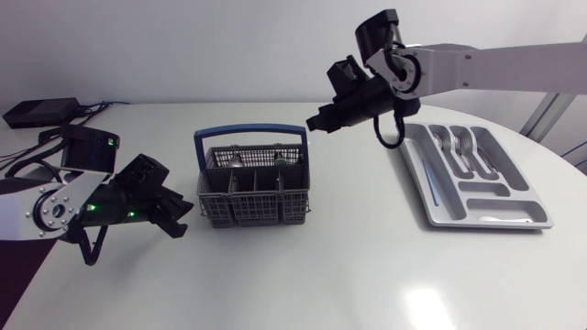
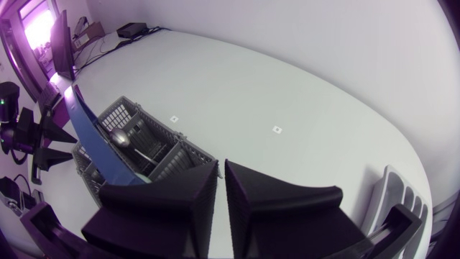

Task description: Unload the cutlery basket into the drawer organizer.

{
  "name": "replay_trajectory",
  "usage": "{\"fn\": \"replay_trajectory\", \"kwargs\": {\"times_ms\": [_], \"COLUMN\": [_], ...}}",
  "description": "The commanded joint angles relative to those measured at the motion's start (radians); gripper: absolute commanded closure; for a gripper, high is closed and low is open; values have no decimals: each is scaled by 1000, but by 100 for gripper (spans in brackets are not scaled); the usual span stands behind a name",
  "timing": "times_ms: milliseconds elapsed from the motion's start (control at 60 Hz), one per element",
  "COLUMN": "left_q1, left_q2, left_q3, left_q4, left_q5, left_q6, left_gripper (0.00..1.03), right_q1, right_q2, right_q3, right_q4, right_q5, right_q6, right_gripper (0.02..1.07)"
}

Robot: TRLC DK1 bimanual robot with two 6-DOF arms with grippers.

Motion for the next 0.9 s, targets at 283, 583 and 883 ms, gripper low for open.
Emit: {"fn": "replay_trajectory", "kwargs": {"times_ms": [283,583,883], "left_q1": [12,34,44], "left_q2": [111,197,177], "left_q3": [11,71,119], "left_q4": [62,99,84], "left_q5": [11,39,49], "left_q6": [24,24,14], "left_gripper": [69,69,69], "right_q1": [20,122,29], "right_q2": [32,-176,-359], "right_q3": [-4,-228,-377], "right_q4": [-60,-111,-120], "right_q5": [-276,-327,-246], "right_q6": [25,-35,-33], "right_gripper": [100,100,100]}}
